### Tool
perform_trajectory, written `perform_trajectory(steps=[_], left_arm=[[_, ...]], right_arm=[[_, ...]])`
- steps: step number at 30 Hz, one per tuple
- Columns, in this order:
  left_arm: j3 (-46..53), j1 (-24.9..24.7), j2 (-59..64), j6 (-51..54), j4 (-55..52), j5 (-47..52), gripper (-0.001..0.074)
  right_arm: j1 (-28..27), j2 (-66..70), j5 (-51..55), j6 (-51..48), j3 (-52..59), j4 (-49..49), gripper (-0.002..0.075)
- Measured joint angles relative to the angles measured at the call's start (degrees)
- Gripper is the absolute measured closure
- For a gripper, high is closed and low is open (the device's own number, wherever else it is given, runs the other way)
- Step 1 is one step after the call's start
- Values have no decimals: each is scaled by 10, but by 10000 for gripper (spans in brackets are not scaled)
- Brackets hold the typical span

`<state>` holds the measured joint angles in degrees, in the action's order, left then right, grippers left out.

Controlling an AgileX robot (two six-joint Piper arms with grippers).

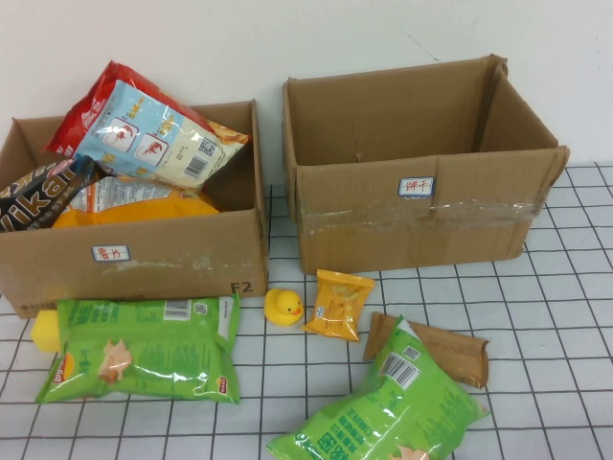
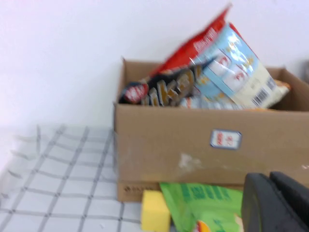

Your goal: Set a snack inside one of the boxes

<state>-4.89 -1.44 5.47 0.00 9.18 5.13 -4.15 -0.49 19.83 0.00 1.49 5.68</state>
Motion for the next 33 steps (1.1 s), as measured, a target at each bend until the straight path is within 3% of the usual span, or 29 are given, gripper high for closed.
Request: perform_trajectory(steps=[2,7,12,18,33], left_arm=[[36,4,-31,-65,-80,-37,736],[63,32,-60,-106,-113,-40,736],[64,34,-60,-84,-126,20,736],[64,-22,-60,-28,-128,119,736],[64,-32,-60,0,-83,125,736]], right_arm=[[0,0,0,0,0,0,727],[0,0,0,0,0,0,727],[0,0,0,0,0,0,727],[0,0,0,0,0,0,727],[0,0,0,0,0,0,727]])
